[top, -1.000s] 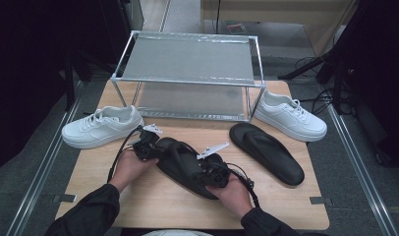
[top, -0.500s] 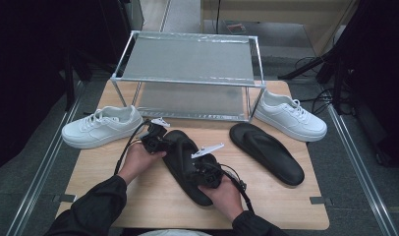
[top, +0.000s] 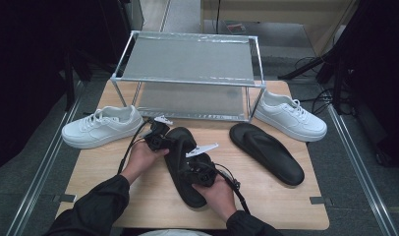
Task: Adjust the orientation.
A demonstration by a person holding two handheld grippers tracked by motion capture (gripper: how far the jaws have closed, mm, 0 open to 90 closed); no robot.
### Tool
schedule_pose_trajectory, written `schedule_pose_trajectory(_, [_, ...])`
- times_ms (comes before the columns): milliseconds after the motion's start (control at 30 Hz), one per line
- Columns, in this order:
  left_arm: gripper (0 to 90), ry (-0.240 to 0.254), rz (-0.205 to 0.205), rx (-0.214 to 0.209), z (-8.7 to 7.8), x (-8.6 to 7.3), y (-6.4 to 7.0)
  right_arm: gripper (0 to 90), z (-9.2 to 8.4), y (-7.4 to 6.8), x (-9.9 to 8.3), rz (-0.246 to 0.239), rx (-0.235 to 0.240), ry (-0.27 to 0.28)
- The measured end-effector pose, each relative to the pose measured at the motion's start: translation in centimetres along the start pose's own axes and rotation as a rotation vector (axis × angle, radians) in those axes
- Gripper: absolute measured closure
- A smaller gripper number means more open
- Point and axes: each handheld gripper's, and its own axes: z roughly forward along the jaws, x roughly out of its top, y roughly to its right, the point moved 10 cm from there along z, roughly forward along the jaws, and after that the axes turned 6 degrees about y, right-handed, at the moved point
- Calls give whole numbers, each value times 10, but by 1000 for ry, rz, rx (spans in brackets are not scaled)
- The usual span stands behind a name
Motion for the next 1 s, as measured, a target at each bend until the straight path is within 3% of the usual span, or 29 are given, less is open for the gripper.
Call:
schedule_pose_trajectory(100, [900,11,11,0,3,2,2,900,0,0,1,12,-6,4])
schedule_pose_trajectory(200, [900,-4,38,10,1,2,0,900,-2,2,2,65,29,-5])
schedule_pose_trajectory(433, [878,30,7,42,-23,3,-7,900,-19,11,10,32,9,13])
schedule_pose_trajectory(500, [883,36,3,53,-35,-2,-7,900,-35,20,19,22,-8,49])
schedule_pose_trajectory(700, [895,40,-30,40,-53,-21,1,900,-53,43,29,42,-42,93])
schedule_pose_trajectory(833, [896,32,-46,47,-57,-31,1,900,-52,56,34,20,-80,94])
schedule_pose_trajectory(1000, [897,18,-76,36,-58,-46,2,900,-41,72,35,30,-119,53])
